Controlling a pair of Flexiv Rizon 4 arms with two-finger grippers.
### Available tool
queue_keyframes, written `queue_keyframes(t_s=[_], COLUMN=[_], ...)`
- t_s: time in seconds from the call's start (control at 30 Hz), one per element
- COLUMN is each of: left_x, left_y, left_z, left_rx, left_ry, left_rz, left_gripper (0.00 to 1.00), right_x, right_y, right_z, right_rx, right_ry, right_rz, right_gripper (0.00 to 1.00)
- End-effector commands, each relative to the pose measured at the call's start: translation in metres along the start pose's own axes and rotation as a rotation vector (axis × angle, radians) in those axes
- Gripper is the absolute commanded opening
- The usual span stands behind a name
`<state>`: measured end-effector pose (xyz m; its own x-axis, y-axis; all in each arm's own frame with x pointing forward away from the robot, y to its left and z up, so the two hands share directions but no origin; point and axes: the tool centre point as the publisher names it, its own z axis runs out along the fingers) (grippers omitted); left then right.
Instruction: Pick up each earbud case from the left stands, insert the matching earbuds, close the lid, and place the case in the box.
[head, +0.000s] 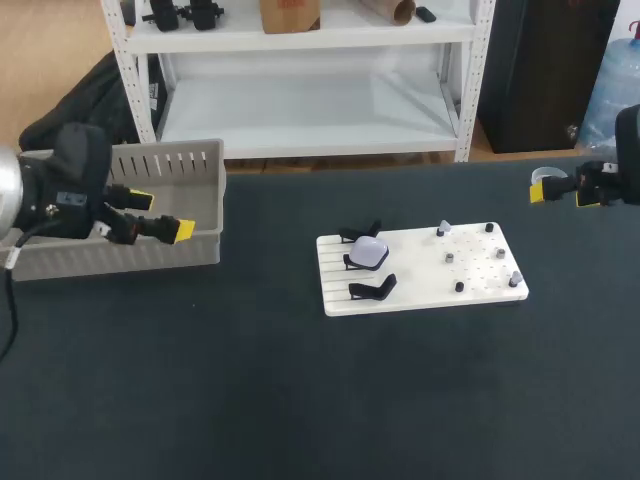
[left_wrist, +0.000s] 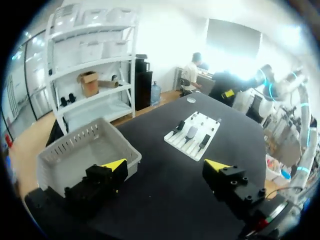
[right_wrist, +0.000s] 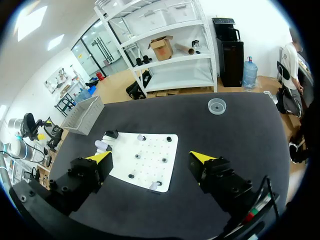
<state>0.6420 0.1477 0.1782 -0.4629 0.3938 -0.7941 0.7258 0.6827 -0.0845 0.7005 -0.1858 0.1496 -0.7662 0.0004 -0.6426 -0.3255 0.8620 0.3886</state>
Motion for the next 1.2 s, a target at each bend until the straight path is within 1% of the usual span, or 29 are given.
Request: queue_keyframes(t_s=[0.03,0.47,0.5,0.53,0.57,0.6,0.77,0.8,0.83,0.87,0.9,0.97,1.0,1.03,1.13,1.2], left_x=[0.006,0.006,0.006,0.005,0.002,-0.001,-0.019,-0.021,-0.023,-0.024,-0.025,-0.026,-0.026,-0.027,-0.028,-0.030], left_y=[0.005,0.005,0.002,-0.001,-0.003,-0.005,-0.025,-0.028,-0.033,-0.034,-0.036,-0.039,-0.041,-0.043,-0.047,-0.052], left_z=[-0.007,-0.007,0.002,0.010,0.019,0.026,0.075,0.085,0.095,0.103,0.110,0.121,0.133,0.139,0.157,0.166], left_rx=[0.516,0.516,0.538,0.526,0.554,0.544,0.548,0.561,0.580,0.571,0.589,0.592,0.614,0.618,0.638,0.648], left_ry=[-0.288,-0.288,-0.264,-0.263,-0.286,-0.308,-0.279,-0.282,-0.261,-0.268,-0.274,-0.277,-0.270,-0.273,-0.259,-0.236], left_rz=[0.717,0.717,0.710,0.713,0.694,0.685,0.685,0.669,0.663,0.657,0.646,0.646,0.642,0.643,0.649,0.631], left_gripper=[1.00,1.00,1.00,1.00,1.00,1.00,1.00,1.00,1.00,1.00,1.00,1.00,1.00,1.00,1.00,1.00], right_x=[0.000,0.000,0.000,0.000,0.000,0.000,0.000,0.000,0.000,0.000,0.000,0.000,0.000,0.000,0.000,0.000], right_y=[0.000,0.000,0.000,0.000,0.000,0.000,0.000,0.000,0.000,0.000,0.000,0.000,0.000,0.000,0.000,0.000], right_z=[0.000,0.000,0.000,0.000,0.000,0.000,0.000,0.000,0.000,0.000,0.000,0.000,0.000,0.000,0.000,0.000], right_rx=[-0.001,-0.001,-0.001,-0.001,-0.001,-0.001,-0.001,-0.001,-0.001,-0.001,-0.001,-0.001,-0.001,-0.001,-0.001,-0.001], right_ry=[0.001,0.001,0.001,0.001,0.001,0.001,0.001,0.001,0.001,0.001,0.001,0.001,0.001,0.001,0.001,0.001], right_rz=[0.000,0.000,0.000,0.000,0.000,0.000,0.000,0.000,0.000,0.000,0.000,0.000,0.000,0.000,0.000,0.000], right_gripper=[1.00,1.00,1.00,1.00,1.00,1.00,1.00,1.00,1.00,1.00,1.00,1.00,1.00,1.00,1.00,1.00])
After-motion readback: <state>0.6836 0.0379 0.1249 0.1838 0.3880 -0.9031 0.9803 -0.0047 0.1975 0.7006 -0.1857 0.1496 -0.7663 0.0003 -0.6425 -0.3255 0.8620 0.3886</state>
